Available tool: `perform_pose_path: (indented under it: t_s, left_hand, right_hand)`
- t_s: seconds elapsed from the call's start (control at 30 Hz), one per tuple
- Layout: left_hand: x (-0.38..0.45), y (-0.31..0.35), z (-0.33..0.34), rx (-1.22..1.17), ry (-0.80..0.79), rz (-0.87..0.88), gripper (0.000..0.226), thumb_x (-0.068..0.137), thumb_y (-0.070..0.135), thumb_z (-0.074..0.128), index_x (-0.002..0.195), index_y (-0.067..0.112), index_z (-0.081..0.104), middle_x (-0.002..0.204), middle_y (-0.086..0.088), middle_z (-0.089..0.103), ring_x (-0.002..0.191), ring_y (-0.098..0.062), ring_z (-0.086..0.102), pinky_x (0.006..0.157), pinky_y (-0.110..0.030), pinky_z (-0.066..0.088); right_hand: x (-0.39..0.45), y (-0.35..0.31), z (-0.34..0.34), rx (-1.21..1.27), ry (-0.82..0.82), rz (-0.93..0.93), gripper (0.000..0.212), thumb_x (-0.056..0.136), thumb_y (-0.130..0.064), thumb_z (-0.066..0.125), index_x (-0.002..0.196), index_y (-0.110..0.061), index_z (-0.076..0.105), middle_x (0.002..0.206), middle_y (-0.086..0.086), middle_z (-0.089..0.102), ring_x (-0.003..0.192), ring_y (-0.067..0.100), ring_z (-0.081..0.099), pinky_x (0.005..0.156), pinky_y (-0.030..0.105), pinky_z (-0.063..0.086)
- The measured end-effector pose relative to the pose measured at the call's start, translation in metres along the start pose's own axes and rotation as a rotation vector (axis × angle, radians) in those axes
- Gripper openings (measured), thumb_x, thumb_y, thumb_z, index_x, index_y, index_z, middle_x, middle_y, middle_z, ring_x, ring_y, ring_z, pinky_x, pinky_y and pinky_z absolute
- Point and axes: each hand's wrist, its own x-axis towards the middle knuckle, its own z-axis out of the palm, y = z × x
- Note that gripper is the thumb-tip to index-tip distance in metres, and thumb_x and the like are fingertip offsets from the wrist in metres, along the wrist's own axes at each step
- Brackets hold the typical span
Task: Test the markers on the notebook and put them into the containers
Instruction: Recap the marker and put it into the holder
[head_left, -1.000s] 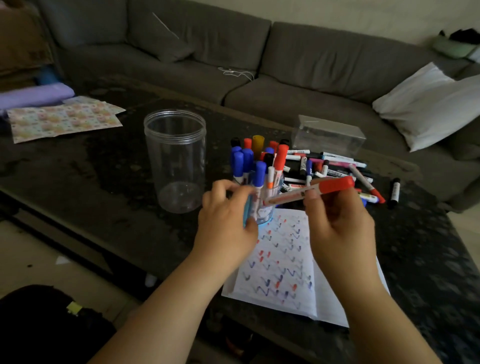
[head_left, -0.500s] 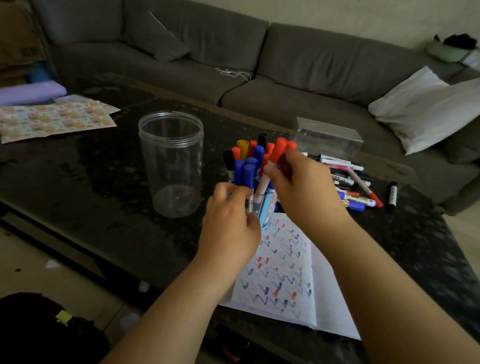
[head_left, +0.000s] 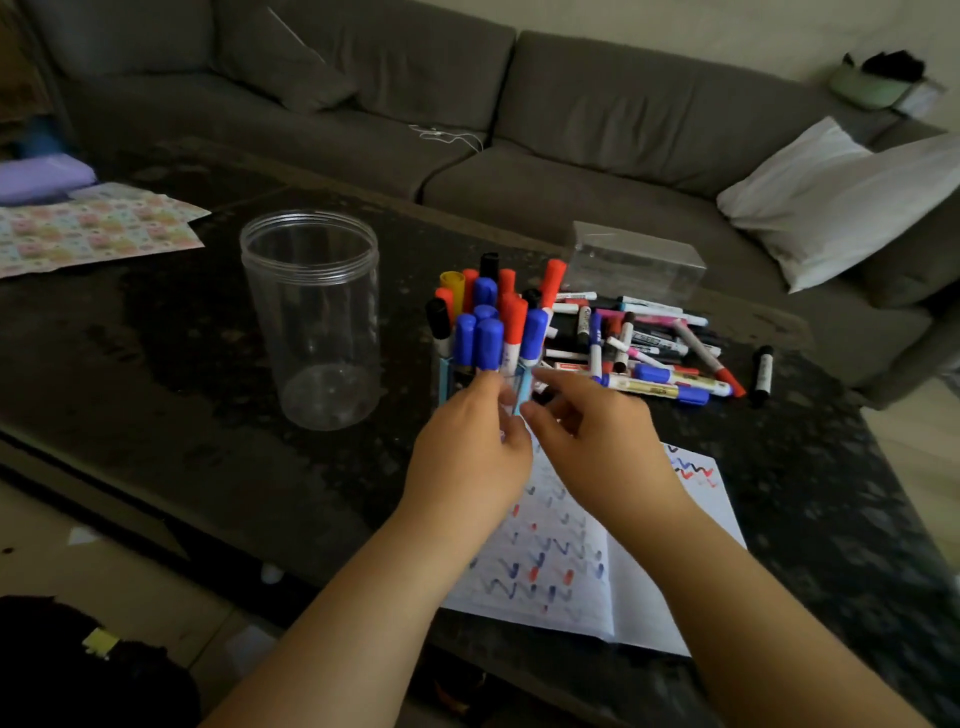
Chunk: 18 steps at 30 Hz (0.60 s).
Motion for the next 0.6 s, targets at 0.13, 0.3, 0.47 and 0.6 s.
perform_pose_path:
  t_s: [0.13,0.3,0.47,0.6]
  left_hand:
    - [-0.001,0.013,0.018,0.011,-0.076,0.072,0.012,0.091,0.019,0.051,0.102,0.018,0.055,0.091,0.004,0.059,0.080,-0.010,0.053,0.070,-0.019,0.038]
    - [0.005,0.036,0.049,0.007,-0.139,0.119,0.012,0.091,0.021,0.050,0.101,0.021,0.056,0.084,0.010,0.054,0.077,-0.007,0.050,0.068,-0.020,0.040]
    - [0.014,0.049,0.073,-0.007,-0.147,0.086,0.011,0.093,0.023,0.052,0.103,0.021,0.055,0.085,0.012,0.053,0.079,-0.005,0.052,0.063,-0.016,0.039]
    - [0.023,0.047,0.083,-0.030,-0.116,-0.013,0.005,0.091,0.022,0.052,0.096,0.023,0.055,0.078,0.013,0.052,0.077,-0.008,0.054,0.064,-0.021,0.042]
  right_hand:
    - [-0.009,0.043,-0.016,-0.061,-0.073,0.189,0.028,0.092,-0.029,0.058,0.120,-0.025,0.061,0.090,-0.013,0.060,0.069,-0.005,0.051,0.060,0.007,0.039]
    - [-0.009,0.101,-0.038,-0.119,-0.080,0.385,0.029,0.093,-0.024,0.057,0.121,-0.020,0.061,0.114,-0.001,0.065,0.086,0.005,0.054,0.078,0.019,0.039]
    - [0.019,0.127,-0.040,-0.082,-0.117,0.462,0.034,0.097,-0.026,0.051,0.130,-0.019,0.054,0.118,0.003,0.063,0.089,0.014,0.061,0.073,0.023,0.049]
    - [0.062,0.128,-0.020,0.049,-0.119,0.495,0.030,0.098,-0.036,0.045,0.122,-0.020,0.053,0.100,0.006,0.063,0.081,0.017,0.062,0.061,0.027,0.051]
